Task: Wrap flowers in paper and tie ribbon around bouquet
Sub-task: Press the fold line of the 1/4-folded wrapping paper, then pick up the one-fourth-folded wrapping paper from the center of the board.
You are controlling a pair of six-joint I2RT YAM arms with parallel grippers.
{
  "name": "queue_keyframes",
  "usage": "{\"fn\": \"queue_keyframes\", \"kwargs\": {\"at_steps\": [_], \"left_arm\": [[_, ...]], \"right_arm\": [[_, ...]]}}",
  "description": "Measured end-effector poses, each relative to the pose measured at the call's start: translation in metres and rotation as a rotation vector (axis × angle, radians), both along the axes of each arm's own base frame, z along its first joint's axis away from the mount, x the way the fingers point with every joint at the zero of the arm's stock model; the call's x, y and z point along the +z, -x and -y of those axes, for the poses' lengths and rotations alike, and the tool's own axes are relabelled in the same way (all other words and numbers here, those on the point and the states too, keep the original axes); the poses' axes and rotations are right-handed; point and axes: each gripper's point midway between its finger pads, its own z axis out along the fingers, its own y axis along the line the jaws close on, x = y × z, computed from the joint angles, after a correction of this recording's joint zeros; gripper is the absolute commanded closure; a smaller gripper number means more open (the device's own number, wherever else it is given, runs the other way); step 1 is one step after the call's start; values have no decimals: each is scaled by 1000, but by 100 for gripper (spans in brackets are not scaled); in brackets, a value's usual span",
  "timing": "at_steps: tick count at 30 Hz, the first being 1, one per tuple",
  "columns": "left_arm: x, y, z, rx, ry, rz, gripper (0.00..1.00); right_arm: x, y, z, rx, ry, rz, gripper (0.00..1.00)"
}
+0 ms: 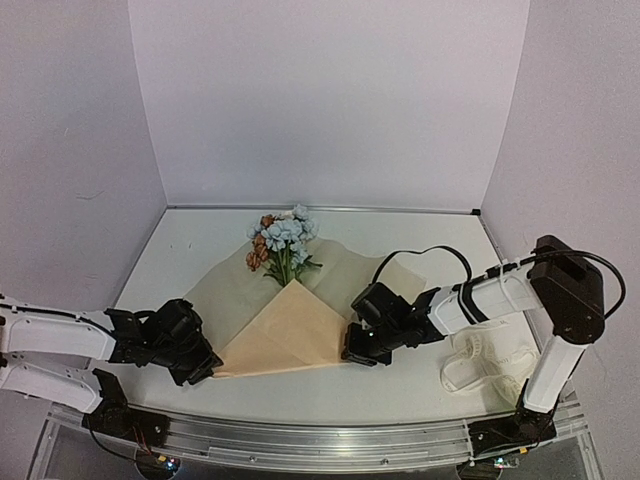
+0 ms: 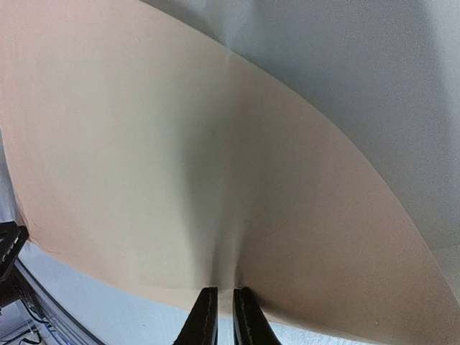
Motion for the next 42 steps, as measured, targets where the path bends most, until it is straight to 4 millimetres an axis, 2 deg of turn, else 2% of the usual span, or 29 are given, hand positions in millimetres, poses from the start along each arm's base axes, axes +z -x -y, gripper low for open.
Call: {"fn": "queue_keyframes", "kwargs": {"at_steps": [7, 10, 16, 20, 22, 24, 28, 31, 34, 37, 42], "left_arm": [[0, 11, -30, 162, 61, -56, 63], [0, 13, -37, 209, 78, -67, 62], [1, 14, -47, 283, 76, -80, 53], [3, 10, -61, 292, -36, -69, 48], [7, 8, -69, 256, -145, -66, 49], [19, -6, -68, 193, -229, -35, 52], [56, -45, -42, 37, -281, 110, 53], [80, -65, -20, -86, -314, 217, 54], [97, -76, 17, -253, -333, 315, 55], [100, -74, 60, -418, -324, 379, 56], [81, -56, 113, -637, -267, 411, 59]], "right_arm": [[0, -6, -7, -33, -51, -2, 92], [0, -8, -9, -42, -70, -3, 92], [0, -9, -11, -55, -95, -8, 92], [0, -10, -12, -57, -104, -6, 90], [1, -10, -12, -56, -107, -5, 89], [2, -10, -13, -53, -110, -5, 88], [3, -5, -3, -47, -72, -14, 87], [4, 0, 11, -45, -19, -16, 85], [4, 6, 30, -50, 41, -12, 79], [5, 11, 46, -50, 95, -10, 70], [13, 15, 63, -49, 136, 5, 55]]}}
